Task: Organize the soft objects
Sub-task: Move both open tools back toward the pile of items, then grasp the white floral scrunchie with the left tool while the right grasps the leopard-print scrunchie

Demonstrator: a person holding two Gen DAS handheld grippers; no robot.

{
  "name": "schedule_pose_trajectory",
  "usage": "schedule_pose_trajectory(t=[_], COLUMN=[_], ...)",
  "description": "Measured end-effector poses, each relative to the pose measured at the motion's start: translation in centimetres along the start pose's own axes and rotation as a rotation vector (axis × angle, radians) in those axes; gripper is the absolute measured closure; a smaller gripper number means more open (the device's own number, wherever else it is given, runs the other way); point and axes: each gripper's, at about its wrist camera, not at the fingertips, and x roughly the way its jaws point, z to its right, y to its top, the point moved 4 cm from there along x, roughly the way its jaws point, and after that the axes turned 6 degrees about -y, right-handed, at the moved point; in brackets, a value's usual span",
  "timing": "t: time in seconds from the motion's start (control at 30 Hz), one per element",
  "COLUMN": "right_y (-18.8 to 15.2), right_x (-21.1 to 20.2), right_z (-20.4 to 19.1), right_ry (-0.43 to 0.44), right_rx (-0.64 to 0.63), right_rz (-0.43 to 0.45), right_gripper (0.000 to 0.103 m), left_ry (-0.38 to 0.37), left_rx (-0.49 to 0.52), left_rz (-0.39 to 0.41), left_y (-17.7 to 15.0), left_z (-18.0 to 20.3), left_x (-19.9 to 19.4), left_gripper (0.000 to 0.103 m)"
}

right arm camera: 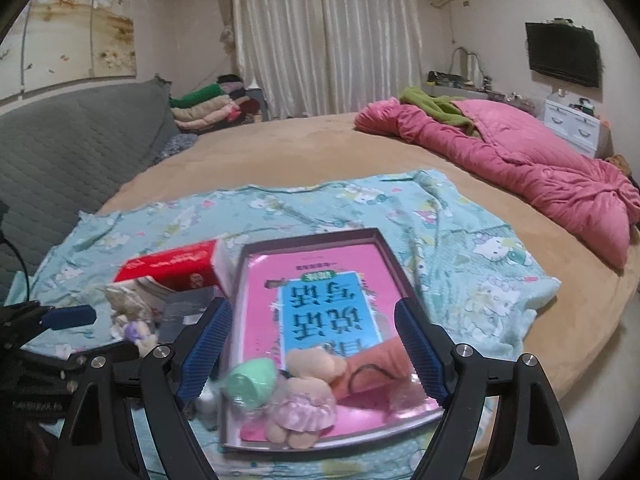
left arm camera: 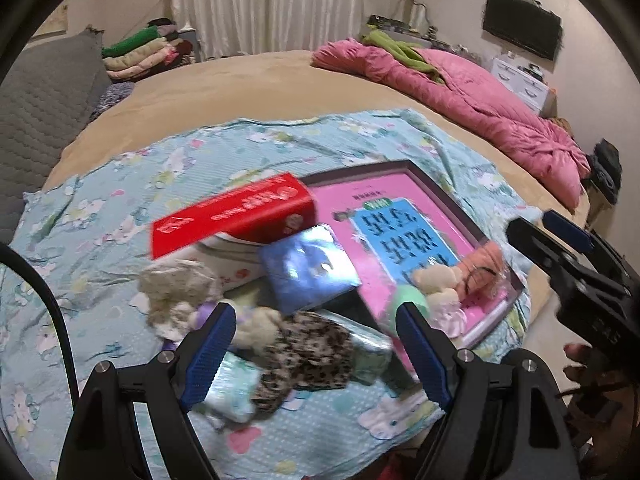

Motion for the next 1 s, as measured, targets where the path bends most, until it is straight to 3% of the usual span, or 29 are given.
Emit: schedule_pose_trajectory(t=[0.4, 1.0], right_y=[0.8, 0.5], right_x=[-1.4, -2.4], right_z=[-4.2, -10.0], right_ry=[0.086, 0.231], right_rx=[-0.062, -0.147], right_rz=[0.022, 0.025], right_gripper=[0.018, 0.018], left_ry=[0.059, 0.12], left_rx=[-0.122, -0.242], left_rz=[0.049, 0.086], left_y=[0.9, 0.2], left_z=[-6.7, -13.2], left_x=[-3.1, -5.7], left_gripper=[0.021, 0.021])
